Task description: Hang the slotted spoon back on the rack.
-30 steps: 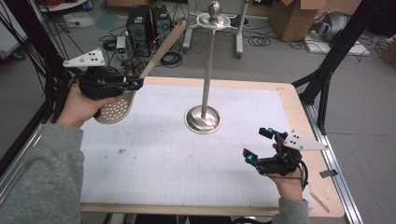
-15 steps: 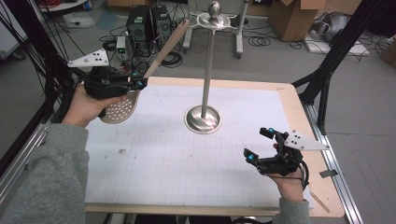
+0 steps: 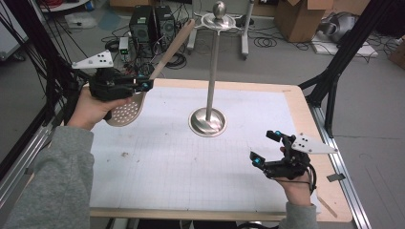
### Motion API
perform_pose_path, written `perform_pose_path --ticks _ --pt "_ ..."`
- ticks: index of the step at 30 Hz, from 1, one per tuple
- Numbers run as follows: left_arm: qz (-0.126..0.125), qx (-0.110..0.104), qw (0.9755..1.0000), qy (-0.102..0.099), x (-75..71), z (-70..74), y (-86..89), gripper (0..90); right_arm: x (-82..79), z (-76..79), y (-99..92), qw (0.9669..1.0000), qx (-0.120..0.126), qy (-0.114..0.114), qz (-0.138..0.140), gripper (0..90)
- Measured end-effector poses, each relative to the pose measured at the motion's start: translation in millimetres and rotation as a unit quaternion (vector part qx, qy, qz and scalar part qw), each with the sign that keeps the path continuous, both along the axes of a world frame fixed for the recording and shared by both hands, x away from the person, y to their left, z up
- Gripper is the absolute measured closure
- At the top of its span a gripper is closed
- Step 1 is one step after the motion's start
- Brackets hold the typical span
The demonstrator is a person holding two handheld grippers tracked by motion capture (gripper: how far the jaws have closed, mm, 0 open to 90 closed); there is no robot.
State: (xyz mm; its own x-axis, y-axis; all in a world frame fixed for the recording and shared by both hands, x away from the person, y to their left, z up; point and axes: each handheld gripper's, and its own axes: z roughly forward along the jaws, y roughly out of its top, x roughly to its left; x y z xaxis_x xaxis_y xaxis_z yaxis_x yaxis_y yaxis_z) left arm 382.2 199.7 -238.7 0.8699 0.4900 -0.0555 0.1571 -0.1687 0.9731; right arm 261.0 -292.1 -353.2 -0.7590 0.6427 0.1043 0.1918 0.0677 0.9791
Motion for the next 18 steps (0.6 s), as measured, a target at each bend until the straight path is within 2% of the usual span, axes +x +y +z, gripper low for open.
perform_pose_path --ticks 18 --pt "-0.004 0.004 0.9999 0.014 4.6 -5.4 -9.6 77.8 -0.2 0.5 -1.1 1.0 0.002 -0.003 0.0 1.6"
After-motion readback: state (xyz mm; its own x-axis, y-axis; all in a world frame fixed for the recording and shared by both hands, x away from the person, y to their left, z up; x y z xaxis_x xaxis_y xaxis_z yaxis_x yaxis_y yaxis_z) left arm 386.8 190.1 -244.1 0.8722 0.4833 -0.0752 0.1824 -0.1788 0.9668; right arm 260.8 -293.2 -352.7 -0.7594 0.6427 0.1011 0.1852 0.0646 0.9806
